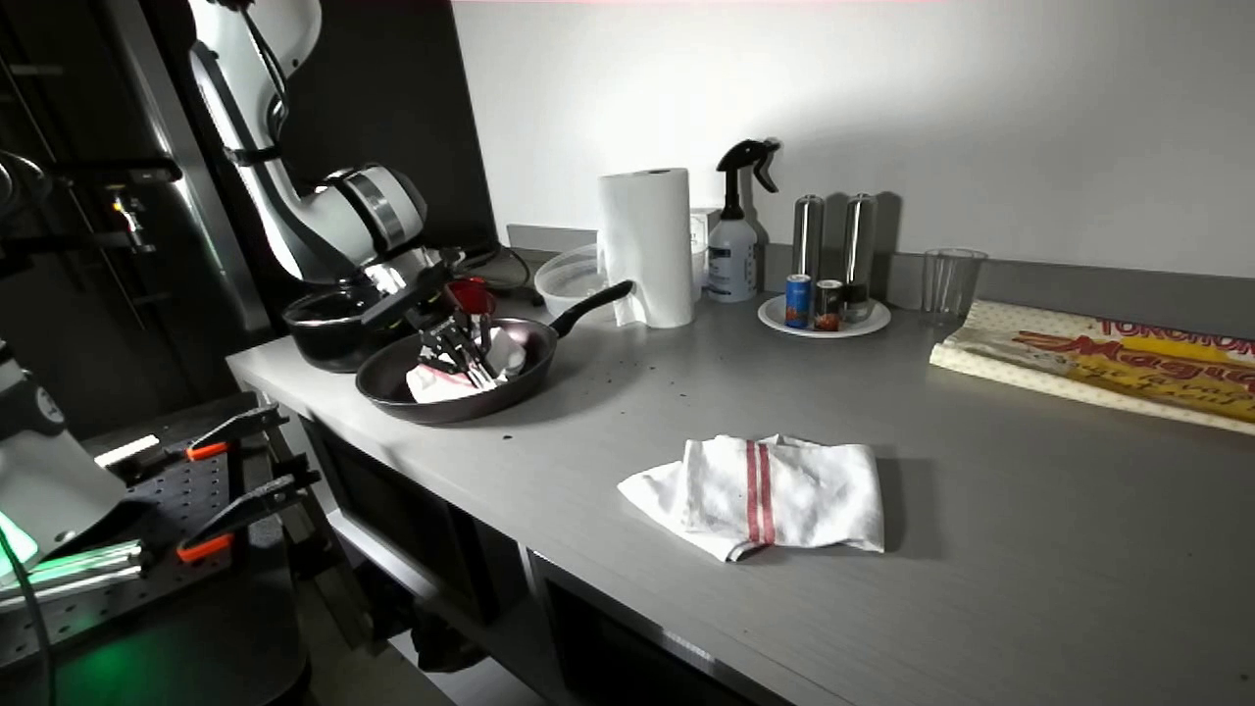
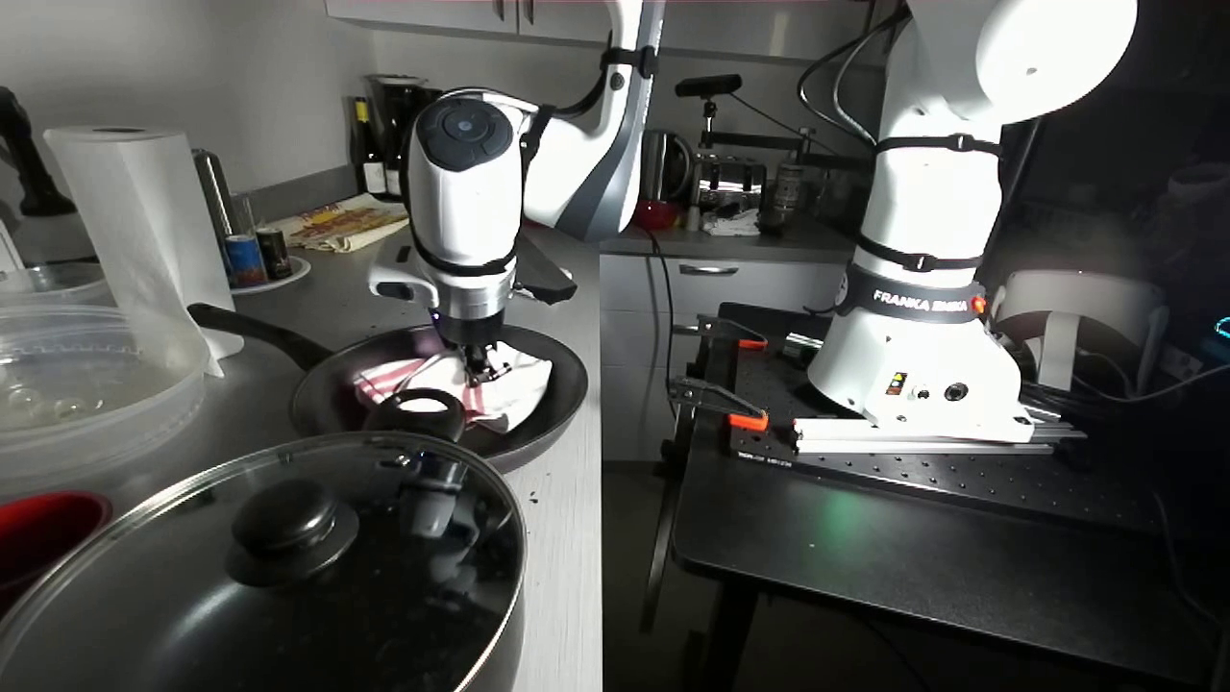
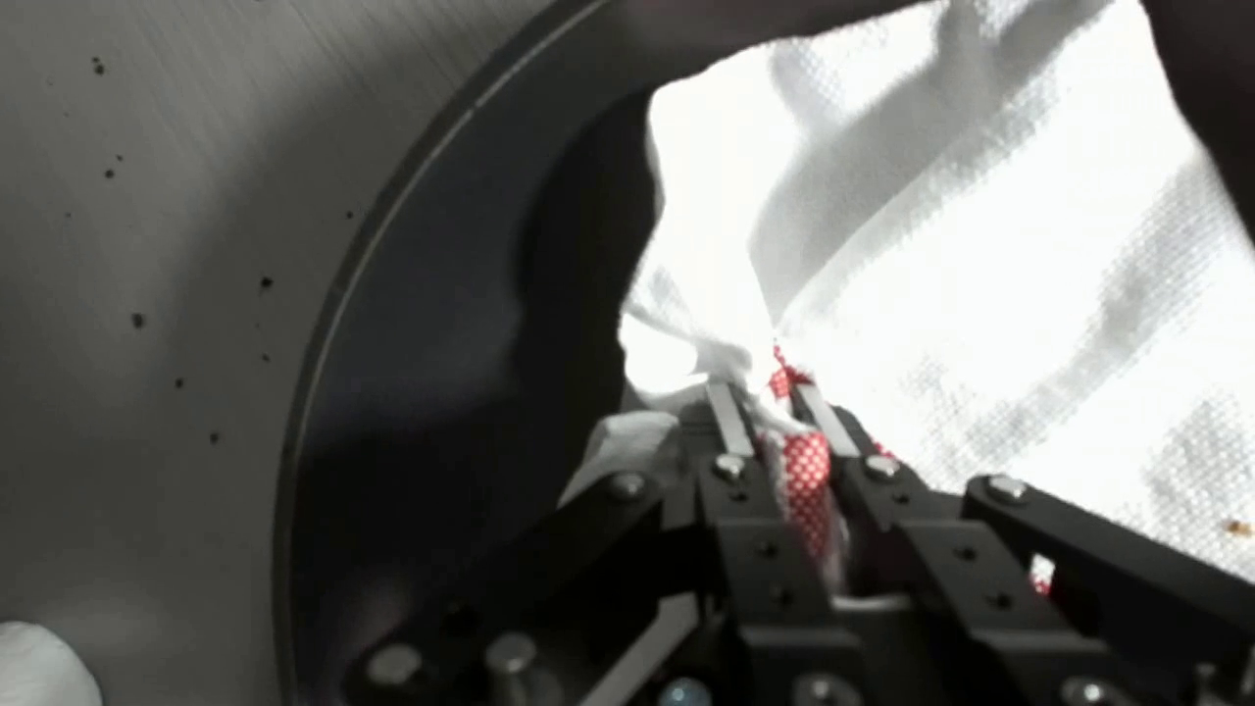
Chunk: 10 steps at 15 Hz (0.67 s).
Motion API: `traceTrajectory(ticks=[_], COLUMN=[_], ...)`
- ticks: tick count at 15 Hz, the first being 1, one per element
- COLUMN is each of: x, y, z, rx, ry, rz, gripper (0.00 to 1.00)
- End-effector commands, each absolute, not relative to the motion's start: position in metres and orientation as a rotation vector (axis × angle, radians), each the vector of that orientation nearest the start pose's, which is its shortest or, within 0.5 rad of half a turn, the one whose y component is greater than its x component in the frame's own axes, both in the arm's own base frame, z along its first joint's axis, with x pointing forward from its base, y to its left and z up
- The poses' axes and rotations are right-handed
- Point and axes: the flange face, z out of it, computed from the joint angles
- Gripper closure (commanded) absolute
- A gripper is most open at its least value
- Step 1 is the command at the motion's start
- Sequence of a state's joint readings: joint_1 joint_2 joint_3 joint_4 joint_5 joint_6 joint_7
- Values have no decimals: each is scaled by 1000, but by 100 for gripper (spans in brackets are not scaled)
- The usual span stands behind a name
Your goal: Use the towel to wipe the pan
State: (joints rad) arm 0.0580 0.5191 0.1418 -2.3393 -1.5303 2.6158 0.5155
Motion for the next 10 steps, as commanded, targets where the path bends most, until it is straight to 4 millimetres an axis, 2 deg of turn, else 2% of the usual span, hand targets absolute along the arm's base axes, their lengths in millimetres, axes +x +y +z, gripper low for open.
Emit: traceTrajectory(ticks=[1, 6, 10], x=[438, 433, 431], y=[116, 116, 108], z=[93, 117, 147], rx=[2308, 2398, 2476], ry=[1370, 1388, 1330], rz=[103, 214, 316], gripper=[96, 96, 96])
